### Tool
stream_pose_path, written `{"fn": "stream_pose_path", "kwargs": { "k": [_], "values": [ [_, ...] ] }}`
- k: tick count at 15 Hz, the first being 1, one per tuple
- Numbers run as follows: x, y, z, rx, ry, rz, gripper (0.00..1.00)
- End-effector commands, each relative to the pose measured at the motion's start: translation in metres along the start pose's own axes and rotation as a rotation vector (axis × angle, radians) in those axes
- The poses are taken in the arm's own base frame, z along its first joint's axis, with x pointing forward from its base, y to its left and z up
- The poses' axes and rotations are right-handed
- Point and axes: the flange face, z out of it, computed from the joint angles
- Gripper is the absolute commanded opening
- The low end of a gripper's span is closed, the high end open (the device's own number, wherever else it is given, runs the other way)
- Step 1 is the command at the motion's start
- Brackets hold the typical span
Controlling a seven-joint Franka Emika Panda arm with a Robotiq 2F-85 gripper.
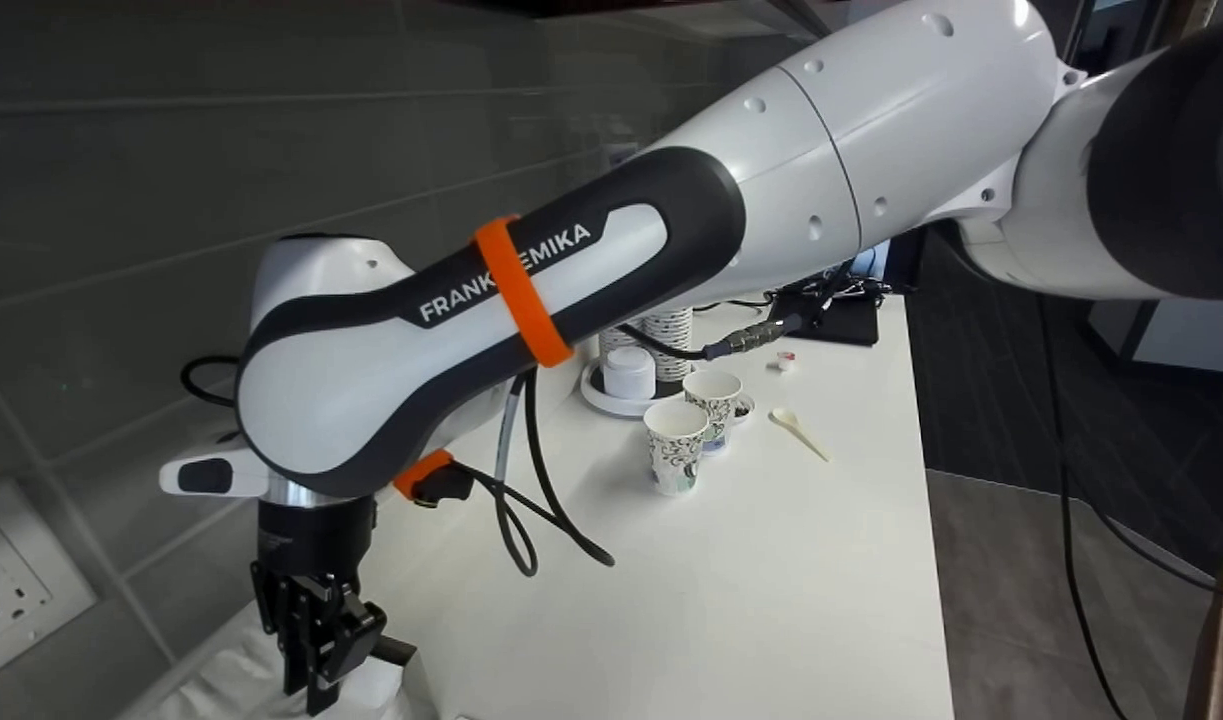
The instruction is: Pick up two napkins and place them on the counter top
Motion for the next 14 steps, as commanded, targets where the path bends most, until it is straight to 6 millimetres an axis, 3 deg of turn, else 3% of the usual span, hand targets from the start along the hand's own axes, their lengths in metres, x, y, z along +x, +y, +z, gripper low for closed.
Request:
{"fn": "stream_pose_path", "kwargs": {
  "k": [1,2,6,7,14],
  "values": [
    [0.004,0.010,-0.004,-0.021,-0.025,-0.032,0.21],
    [0.004,0.010,-0.004,-0.021,-0.026,-0.032,0.14],
    [0.007,0.008,-0.007,-0.031,-0.031,-0.035,0.07],
    [0.008,0.008,-0.008,-0.035,-0.032,-0.037,0.00],
    [0.028,-0.005,-0.038,-0.079,-0.034,0.007,0.00]
  ]
}}
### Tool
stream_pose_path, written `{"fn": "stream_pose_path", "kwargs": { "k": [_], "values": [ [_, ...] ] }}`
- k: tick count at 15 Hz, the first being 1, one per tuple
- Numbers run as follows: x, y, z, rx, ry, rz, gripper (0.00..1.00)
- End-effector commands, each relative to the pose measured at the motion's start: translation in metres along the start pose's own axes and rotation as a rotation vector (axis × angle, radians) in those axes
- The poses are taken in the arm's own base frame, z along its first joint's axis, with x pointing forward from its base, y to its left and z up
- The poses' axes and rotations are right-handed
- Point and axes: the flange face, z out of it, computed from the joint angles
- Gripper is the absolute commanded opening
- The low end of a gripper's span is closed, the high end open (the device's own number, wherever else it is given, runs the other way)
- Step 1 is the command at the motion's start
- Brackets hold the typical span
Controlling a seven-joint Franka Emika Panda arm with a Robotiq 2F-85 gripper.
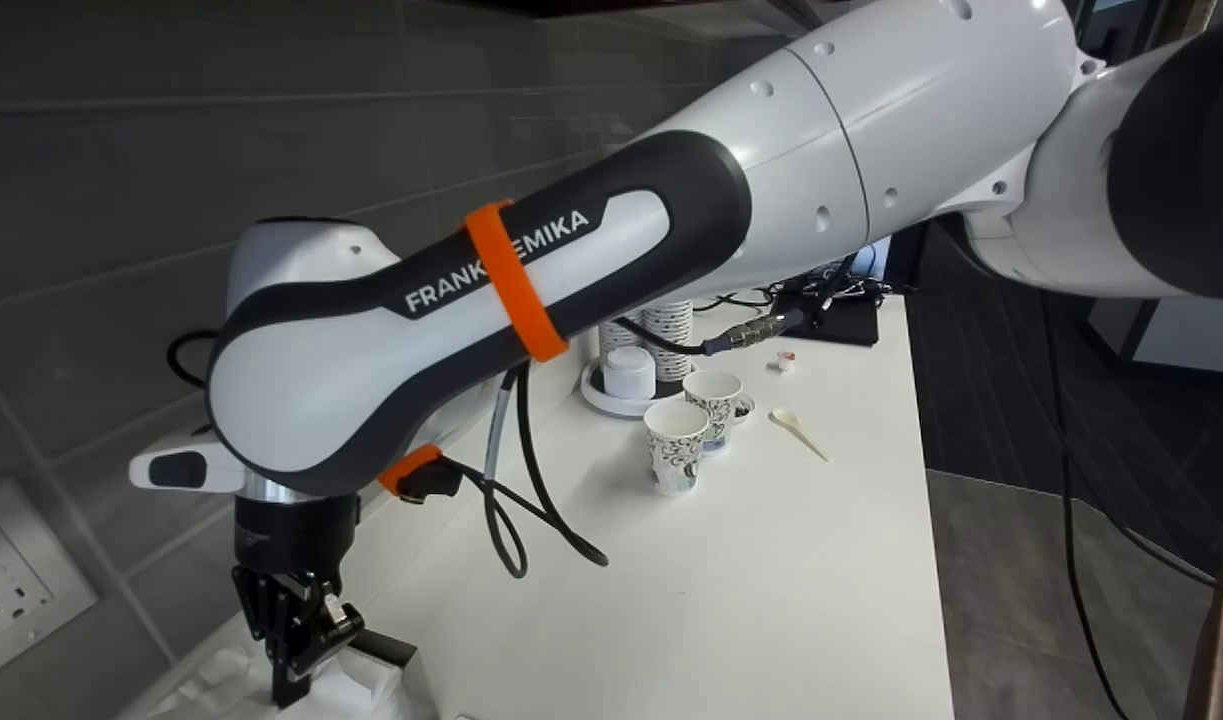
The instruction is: Pick up two napkins and place them on the counter top
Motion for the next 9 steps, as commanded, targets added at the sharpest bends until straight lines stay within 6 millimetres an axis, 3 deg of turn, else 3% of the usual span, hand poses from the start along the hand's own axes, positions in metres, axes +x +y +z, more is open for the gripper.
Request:
{"fn": "stream_pose_path", "kwargs": {
  "k": [1,6,9],
  "values": [
    [0.015,-0.005,-0.036,-0.066,-0.022,0.030,0.00],
    [0.009,-0.021,-0.076,-0.119,-0.022,0.211,0.00],
    [0.001,-0.042,-0.091,-0.119,-0.034,0.324,0.00]
  ]
}}
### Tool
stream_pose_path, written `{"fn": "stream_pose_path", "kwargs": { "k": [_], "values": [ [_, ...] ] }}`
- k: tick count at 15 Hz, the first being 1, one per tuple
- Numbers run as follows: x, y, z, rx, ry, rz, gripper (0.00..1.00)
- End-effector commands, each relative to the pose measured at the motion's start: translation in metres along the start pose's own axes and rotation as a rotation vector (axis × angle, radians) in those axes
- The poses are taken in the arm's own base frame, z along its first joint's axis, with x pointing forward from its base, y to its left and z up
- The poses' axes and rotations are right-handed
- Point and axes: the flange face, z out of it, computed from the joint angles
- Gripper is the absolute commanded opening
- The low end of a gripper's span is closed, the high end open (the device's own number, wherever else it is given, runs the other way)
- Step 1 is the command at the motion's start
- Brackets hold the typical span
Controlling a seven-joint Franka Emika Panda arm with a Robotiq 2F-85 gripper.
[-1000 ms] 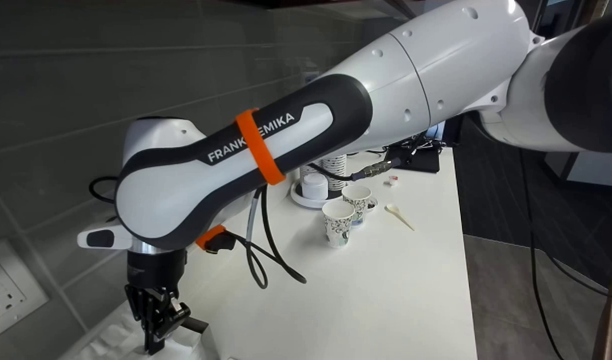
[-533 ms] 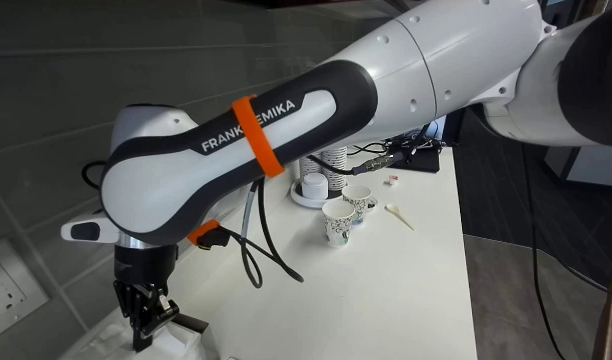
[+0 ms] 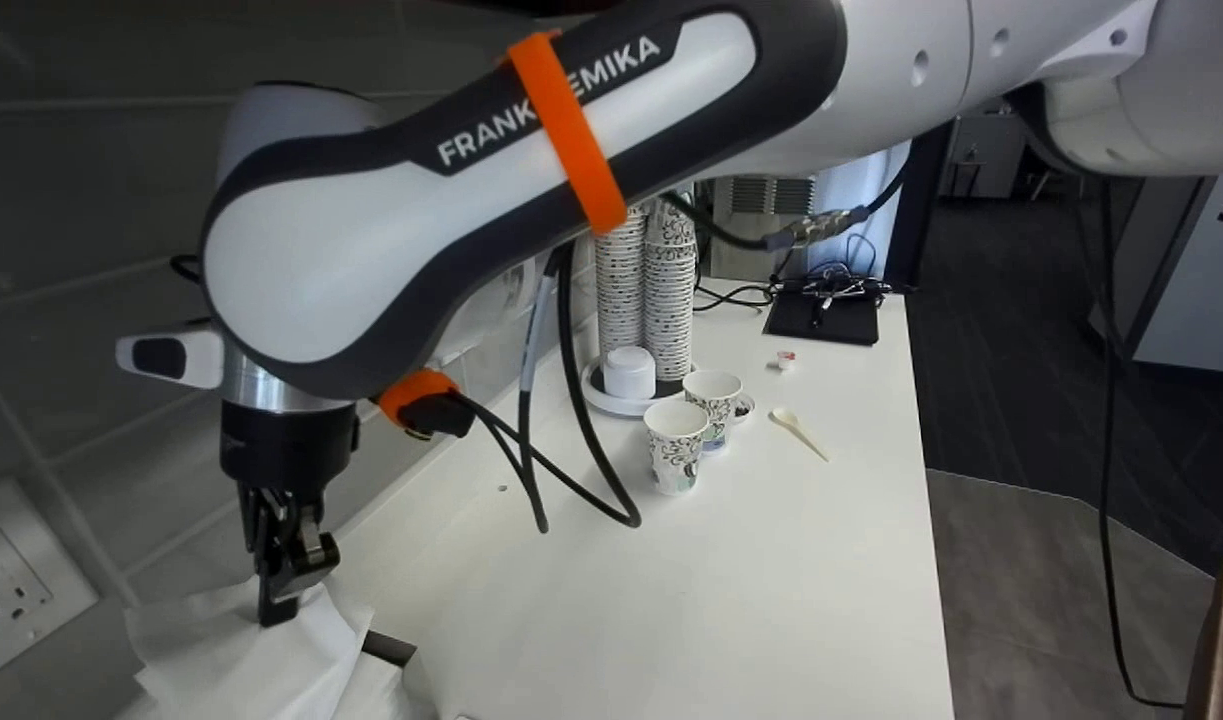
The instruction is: Pick up two napkins and place them on the counter top
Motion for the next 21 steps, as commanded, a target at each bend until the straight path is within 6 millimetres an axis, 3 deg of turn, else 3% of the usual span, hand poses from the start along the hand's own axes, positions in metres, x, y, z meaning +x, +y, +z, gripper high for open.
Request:
{"fn": "stream_pose_path", "kwargs": {
  "k": [1,7,10,20,21],
  "values": [
    [-0.021,-0.027,-0.025,-0.014,-0.022,0.121,0.00],
    [-0.047,-0.063,-0.049,-0.092,-0.016,0.250,0.00],
    [-0.069,-0.080,-0.055,-0.140,-0.003,0.338,0.00],
    [-0.186,-0.110,-0.046,-0.292,0.057,0.697,0.00],
    [-0.167,-0.097,-0.040,-0.259,0.046,0.644,0.01]
  ]
}}
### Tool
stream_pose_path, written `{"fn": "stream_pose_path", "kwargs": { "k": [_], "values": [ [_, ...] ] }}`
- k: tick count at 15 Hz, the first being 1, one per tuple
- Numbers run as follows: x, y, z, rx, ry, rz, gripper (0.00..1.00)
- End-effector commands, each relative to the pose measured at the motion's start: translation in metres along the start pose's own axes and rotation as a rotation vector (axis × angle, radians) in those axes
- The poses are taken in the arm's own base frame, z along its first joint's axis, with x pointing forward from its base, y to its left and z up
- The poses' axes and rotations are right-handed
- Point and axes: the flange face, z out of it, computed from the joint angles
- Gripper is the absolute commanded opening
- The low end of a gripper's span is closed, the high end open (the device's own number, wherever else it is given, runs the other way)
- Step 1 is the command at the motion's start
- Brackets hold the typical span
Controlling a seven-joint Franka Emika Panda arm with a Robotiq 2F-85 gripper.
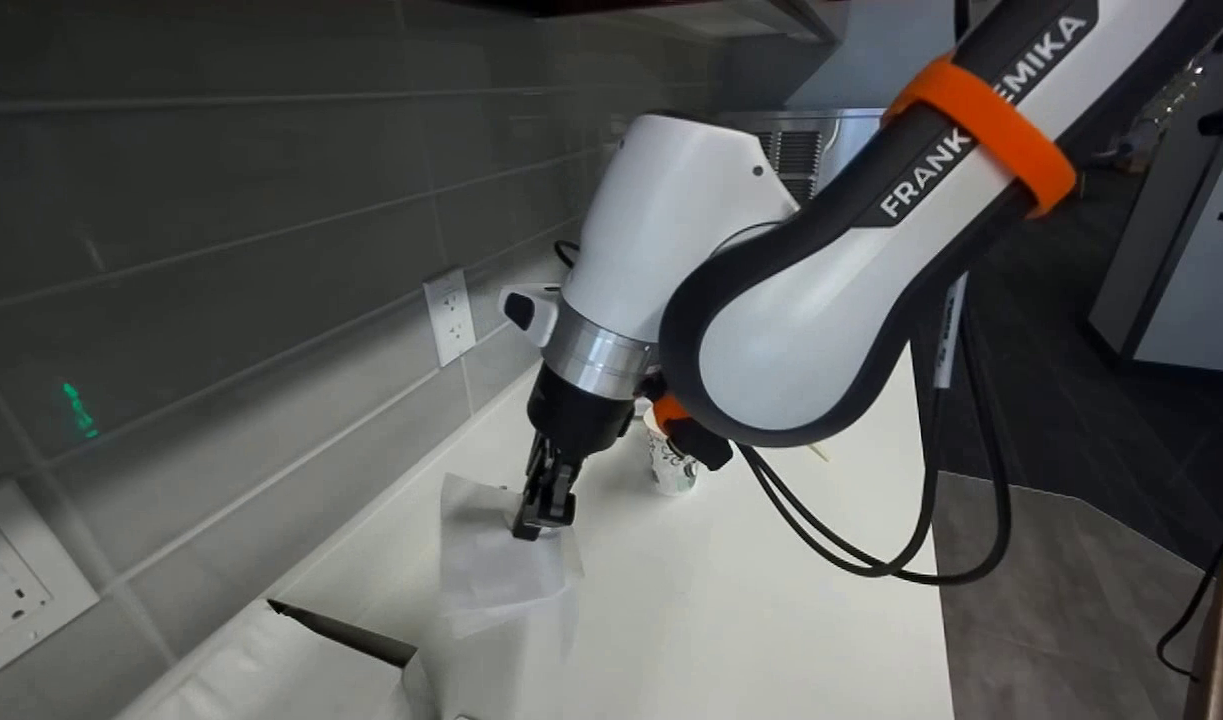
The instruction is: Pick up two napkins and place them on the counter top
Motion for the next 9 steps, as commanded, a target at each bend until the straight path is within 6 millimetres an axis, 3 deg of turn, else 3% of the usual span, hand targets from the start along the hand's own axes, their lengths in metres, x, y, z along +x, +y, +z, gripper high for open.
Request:
{"fn": "stream_pose_path", "kwargs": {
  "k": [1,6,9],
  "values": [
    [-0.009,0.004,0.002,-0.009,0.002,0.021,0.01],
    [-0.017,0.006,0.001,-0.018,0.003,0.042,0.01],
    [-0.030,0.022,-0.006,-0.045,-0.056,0.101,0.00]
  ]
}}
